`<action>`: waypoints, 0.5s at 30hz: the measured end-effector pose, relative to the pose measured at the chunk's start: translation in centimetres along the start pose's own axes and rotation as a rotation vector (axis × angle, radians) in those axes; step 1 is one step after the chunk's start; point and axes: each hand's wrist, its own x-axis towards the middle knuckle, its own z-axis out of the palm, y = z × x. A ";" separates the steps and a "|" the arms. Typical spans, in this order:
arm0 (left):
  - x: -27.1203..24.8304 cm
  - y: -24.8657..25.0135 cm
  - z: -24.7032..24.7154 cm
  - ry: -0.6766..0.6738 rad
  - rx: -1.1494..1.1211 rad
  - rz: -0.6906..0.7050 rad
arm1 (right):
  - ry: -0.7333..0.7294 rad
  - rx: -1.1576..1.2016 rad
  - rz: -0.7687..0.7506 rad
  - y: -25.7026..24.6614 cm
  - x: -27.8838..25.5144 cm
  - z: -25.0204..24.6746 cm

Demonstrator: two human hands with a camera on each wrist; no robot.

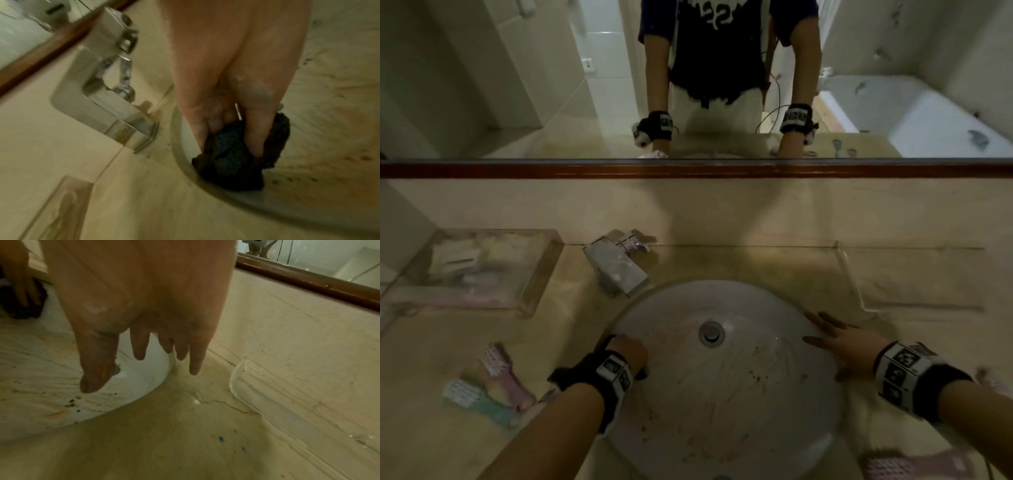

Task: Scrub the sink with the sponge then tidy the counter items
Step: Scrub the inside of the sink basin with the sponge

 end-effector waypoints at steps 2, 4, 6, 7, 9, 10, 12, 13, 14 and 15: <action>0.8 0.5 1.1 -0.095 0.115 -0.008 | -0.003 -0.010 -0.022 -0.2 0.5 -0.3; 1.2 1.2 2.1 -0.123 0.198 -0.027 | -0.026 -0.017 -0.038 -0.4 0.9 -0.6; 2.0 1.8 3.0 -0.130 0.256 -0.029 | -0.031 -0.022 -0.048 -0.4 1.3 -0.7; 2.2 2.1 3.4 -0.136 0.269 -0.021 | -0.028 -0.020 -0.045 -0.4 1.5 -0.7; 2.6 2.7 4.2 -0.138 0.268 0.006 | -0.005 -0.006 -0.029 -0.1 1.8 -0.7; 2.5 3.0 4.5 -0.141 0.269 0.028 | 0.010 0.006 -0.021 0.1 1.9 -0.8; 2.3 3.6 5.2 -0.171 0.274 0.083 | 0.029 0.035 -0.006 0.4 2.2 -1.2; 2.1 3.8 5.2 -0.177 0.254 0.109 | 0.034 0.047 0.000 0.6 2.2 -1.5; 2.1 3.8 5.2 -0.181 0.207 0.121 | 0.040 0.058 0.004 0.8 2.3 -1.8; 2.1 3.4 4.9 -0.189 0.155 0.141 | 0.042 0.067 0.006 1.0 2.4 -2.1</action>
